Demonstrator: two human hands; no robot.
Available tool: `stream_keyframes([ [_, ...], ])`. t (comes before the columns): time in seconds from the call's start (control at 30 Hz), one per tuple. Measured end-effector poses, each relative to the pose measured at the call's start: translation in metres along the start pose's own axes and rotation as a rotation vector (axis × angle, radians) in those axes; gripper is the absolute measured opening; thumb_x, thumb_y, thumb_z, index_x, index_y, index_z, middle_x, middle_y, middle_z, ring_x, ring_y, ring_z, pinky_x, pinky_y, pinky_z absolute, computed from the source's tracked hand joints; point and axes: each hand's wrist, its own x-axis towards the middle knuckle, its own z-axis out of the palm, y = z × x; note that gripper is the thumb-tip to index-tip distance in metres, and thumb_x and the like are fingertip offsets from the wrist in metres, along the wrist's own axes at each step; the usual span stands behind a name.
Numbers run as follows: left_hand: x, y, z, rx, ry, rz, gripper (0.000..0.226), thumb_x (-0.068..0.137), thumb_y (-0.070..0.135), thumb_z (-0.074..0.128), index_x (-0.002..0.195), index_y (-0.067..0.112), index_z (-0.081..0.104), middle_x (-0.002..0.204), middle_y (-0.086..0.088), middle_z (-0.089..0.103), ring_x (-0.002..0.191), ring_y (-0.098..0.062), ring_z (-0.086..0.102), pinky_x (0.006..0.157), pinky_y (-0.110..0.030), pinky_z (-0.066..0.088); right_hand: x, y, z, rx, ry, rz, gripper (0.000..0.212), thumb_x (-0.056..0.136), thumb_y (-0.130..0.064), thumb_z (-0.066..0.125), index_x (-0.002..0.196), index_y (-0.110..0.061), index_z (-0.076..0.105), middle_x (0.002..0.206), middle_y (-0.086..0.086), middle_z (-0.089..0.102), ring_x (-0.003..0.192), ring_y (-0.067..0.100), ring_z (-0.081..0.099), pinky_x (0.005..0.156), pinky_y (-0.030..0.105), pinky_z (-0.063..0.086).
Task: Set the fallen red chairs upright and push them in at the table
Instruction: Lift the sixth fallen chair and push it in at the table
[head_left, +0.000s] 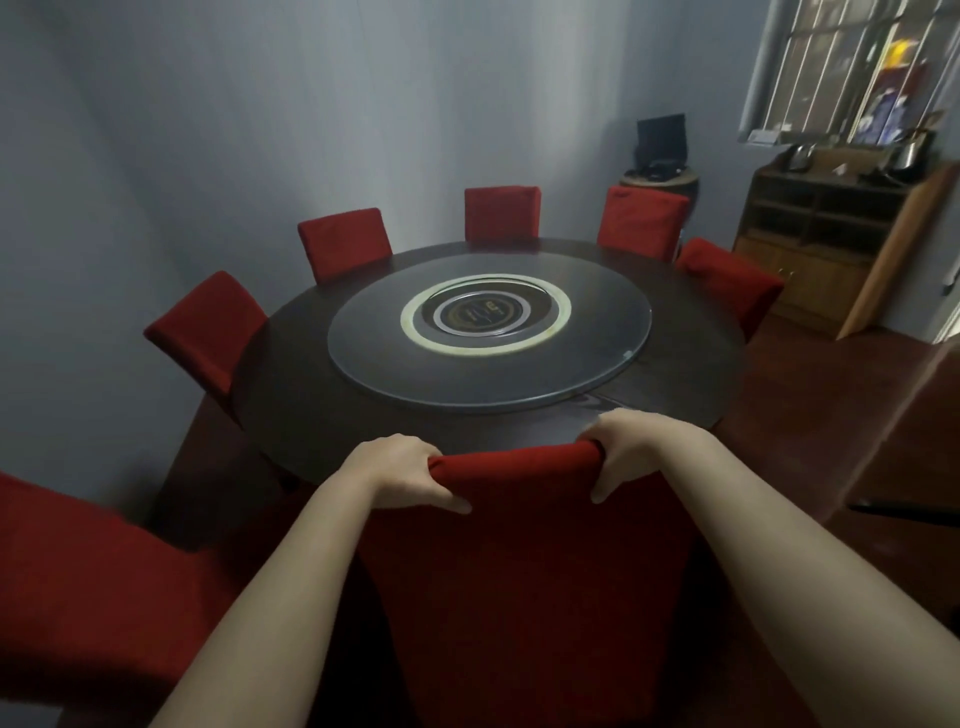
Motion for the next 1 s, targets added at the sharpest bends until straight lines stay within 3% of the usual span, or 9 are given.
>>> stream_keyframes([
  [0.13,0.023,-0.008,-0.013,0.038,0.054,0.004,0.067,0.042,0.093,0.053,0.082,0.04,0.063,0.077,0.021,0.062,0.074,0.0,0.057,0.062,-0.027,0.041,0.019,0.013,-0.005,0.006,0.139,-0.047,0.054,0.058,-0.054,0.076,0.108,-0.038,0.061,0.104,-0.014,0.061,0.102,0.015,0.058,0.075,0.031,0.04],
  [0.33,0.048,-0.014,-0.024,0.041,0.136,-0.032,0.065,0.045,0.093,0.051,0.081,0.04,0.059,0.077,0.02,0.061,0.075,-0.002,0.057,0.063,-0.029,0.04,0.058,0.027,-0.007,-0.072,0.33,-0.125,0.043,0.048,-0.063,0.061,0.081,-0.036,0.054,0.08,-0.011,0.063,0.085,0.019,0.063,0.062,0.03,0.037],
  [0.53,0.072,-0.018,-0.028,0.078,0.36,-0.093,0.07,0.042,0.094,0.047,0.078,0.034,0.053,0.075,0.017,0.059,0.079,-0.011,0.058,0.065,-0.031,0.037,0.096,0.041,-0.023,-0.067,0.354,-0.214,0.044,0.051,-0.066,0.057,0.083,-0.035,0.054,0.076,-0.012,0.058,0.086,0.018,0.063,0.062,0.03,0.037],
  [0.83,0.109,-0.02,-0.039,0.066,0.36,-0.19,0.064,0.038,0.094,0.048,0.069,0.038,0.044,0.074,0.018,0.051,0.092,-0.018,0.061,0.07,-0.032,0.033,0.137,0.055,-0.037,-0.089,0.408,-0.221,0.074,0.047,-0.096,0.048,0.074,-0.028,0.052,0.068,-0.013,0.053,0.068,0.017,0.05,0.061,0.031,0.035],
  [1.0,0.129,-0.028,-0.043,0.095,0.407,-0.182,0.084,0.035,0.096,0.043,0.086,0.031,0.058,0.085,0.013,0.065,0.093,-0.018,0.061,0.074,-0.034,0.038,0.152,0.056,-0.049,-0.091,0.399,-0.175,0.076,0.044,-0.099,0.045,0.074,-0.029,0.054,0.066,-0.015,0.052,0.068,0.015,0.051,0.06,0.031,0.034],
])
